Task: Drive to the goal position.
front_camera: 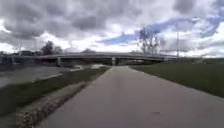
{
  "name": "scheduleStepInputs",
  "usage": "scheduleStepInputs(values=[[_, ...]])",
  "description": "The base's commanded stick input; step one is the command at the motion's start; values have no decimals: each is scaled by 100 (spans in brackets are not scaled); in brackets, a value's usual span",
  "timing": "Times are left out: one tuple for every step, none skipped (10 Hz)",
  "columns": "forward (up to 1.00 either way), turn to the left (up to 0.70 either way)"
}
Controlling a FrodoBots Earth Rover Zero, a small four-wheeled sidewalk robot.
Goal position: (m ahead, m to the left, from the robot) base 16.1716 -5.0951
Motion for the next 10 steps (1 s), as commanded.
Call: scheduleStepInputs(values=[[100, -20], [100, -17], [100, -11], [100, -6], [100, -5], [100, -5], [100, -5], [100, -5], [100, -5], [100, -5]])
